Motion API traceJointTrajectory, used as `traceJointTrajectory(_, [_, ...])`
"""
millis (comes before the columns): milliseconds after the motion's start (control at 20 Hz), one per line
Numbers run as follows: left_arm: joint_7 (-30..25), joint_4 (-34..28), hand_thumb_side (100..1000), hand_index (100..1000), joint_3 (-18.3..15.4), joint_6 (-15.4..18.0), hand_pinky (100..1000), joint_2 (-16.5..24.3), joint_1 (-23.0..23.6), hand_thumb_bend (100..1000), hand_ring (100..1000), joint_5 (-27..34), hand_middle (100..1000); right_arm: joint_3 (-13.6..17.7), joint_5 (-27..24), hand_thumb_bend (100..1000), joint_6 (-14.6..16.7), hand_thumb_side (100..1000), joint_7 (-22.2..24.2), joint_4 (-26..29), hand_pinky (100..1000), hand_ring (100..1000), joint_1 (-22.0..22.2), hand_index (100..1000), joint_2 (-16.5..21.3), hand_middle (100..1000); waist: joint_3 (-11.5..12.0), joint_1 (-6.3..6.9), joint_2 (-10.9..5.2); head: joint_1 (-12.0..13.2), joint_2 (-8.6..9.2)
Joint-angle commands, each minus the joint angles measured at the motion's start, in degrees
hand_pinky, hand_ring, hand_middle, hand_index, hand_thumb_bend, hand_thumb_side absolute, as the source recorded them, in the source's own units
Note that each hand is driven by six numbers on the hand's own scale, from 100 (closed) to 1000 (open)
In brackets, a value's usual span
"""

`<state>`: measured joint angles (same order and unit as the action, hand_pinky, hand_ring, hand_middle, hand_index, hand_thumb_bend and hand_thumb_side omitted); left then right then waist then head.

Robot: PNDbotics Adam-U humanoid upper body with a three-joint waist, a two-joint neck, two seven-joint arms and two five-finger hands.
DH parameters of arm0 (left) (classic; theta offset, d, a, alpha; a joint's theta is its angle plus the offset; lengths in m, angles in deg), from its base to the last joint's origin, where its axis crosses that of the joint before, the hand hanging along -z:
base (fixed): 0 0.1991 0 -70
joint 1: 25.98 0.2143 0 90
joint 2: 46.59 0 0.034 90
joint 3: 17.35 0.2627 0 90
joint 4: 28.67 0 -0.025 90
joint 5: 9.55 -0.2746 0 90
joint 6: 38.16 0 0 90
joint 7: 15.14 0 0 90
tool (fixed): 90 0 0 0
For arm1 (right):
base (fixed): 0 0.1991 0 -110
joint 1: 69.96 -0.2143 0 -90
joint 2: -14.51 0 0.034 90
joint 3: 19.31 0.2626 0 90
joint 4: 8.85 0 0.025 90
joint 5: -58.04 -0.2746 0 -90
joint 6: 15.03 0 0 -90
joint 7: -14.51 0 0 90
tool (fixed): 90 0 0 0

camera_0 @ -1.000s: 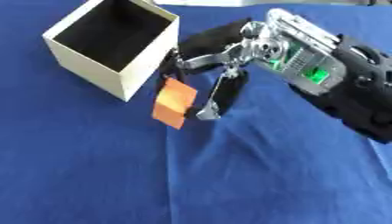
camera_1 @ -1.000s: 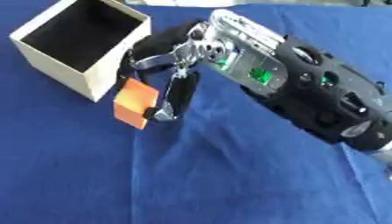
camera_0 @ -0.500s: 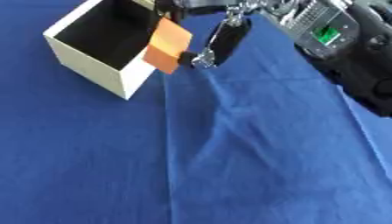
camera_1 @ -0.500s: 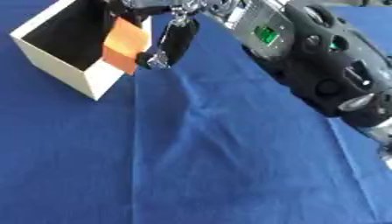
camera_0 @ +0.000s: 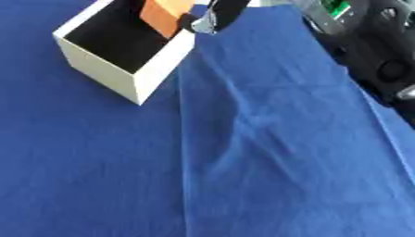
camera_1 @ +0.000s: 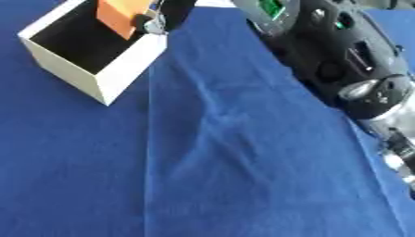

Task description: Pick up objects on the table and place them in the box.

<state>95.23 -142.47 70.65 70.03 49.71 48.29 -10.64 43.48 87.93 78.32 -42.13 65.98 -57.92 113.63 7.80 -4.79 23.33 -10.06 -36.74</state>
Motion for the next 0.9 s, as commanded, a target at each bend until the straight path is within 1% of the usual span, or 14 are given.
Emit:
traceJointTrajectory(50, [-0.4,-0.8,729,703,-0.3,0.1,502,1.5,-0.9,175,527,0.1,620,3.3,2.9,100,0.3,100,-2.7,-4.0,696,622,-2.6,479,-1.6,382,0.4,0.16,-0.96,-0.8,1.12])
traceJointTrajectory(200, [-0.4,-0.8,729,703,-0.2,0.1,502,1.5,-1.0,175,527,0.2,620,3.9,4.7,100,2.2,100,-4.6,-7.0,696,622,-3.0,479,-2.6,382,0.6,0.12,-0.88,-0.9,1.21])
traceJointTrajectory(250, [-0.5,-0.8,730,702,-0.2,0.1,501,1.5,-0.9,173,526,0.2,620,3.9,5.2,100,2.7,100,-5.2,-7.5,696,619,-3.4,481,-3.0,379,0.9,-0.04,-0.94,-1.3,1.12])
traceJointTrajectory(300, [-0.6,-0.8,730,702,0.0,0.1,501,1.5,-1.2,173,526,0.3,620,4.5,5.9,100,2.6,100,-5.9,-8.4,695,618,-4.2,483,-3.7,381,1.7,-0.51,-0.49,-2.0,1.51])
traceJointTrajectory(400, [-0.9,-0.8,731,702,0.2,0.2,501,1.5,-1.8,172,525,0.4,620,6.8,7.5,100,1.6,100,-7.5,-10.7,696,618,-5.3,487,-5.1,386,3.0,-1.25,0.16,-3.2,2.05])
traceJointTrajectory(500, [-1.1,-0.8,731,700,0.3,0.2,501,1.6,-2.3,170,525,0.5,620,8.2,9.2,100,1.7,100,-9.2,-12.8,698,623,-5.7,489,-6.1,391,4.0,-1.82,0.63,-3.9,2.44])
traceJointTrajectory(650, [-1.3,-0.8,732,699,0.4,0.3,500,1.5,-2.6,169,524,0.6,620,8.4,11.8,100,3.2,100,-11.3,-15.3,696,626,-5.5,493,-7.5,396,5.2,-2.29,1.25,-4.6,2.99])
traceJointTrajectory(900, [-1.5,-0.8,732,699,0.5,0.3,500,1.3,-3.3,167,524,0.8,620,8.9,15.8,100,5.5,100,-12.4,-18.2,693,622,-4.9,497,-10.2,397,6.2,-2.8,1.92,-5.2,3.4])
